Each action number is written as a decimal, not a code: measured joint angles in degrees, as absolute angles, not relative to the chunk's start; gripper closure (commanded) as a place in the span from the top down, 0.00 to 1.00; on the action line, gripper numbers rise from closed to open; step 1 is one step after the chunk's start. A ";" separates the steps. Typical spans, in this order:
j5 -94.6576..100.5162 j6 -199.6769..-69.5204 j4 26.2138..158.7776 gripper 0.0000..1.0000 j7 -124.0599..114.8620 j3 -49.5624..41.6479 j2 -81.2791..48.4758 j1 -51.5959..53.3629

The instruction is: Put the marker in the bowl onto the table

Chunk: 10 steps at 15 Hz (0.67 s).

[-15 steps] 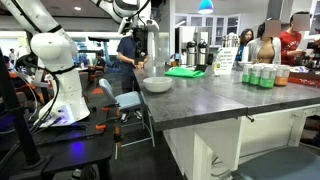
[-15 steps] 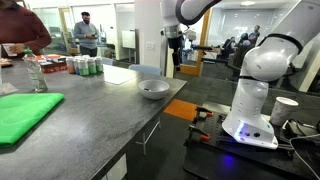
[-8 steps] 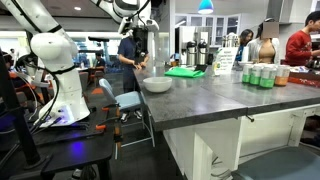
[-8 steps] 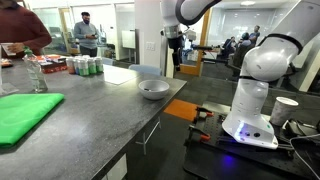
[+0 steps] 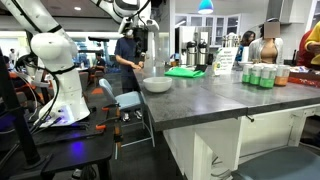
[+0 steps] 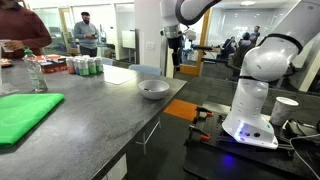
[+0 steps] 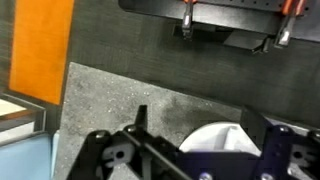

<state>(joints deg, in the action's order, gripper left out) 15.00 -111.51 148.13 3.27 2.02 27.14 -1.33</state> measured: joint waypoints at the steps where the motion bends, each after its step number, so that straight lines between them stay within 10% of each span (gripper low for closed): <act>1: 14.89 -111.80 147.84 1.00 3.23 2.02 26.96 -1.04; 10: 3.05 -129.07 144.56 1.00 -2.40 2.10 16.13 1.36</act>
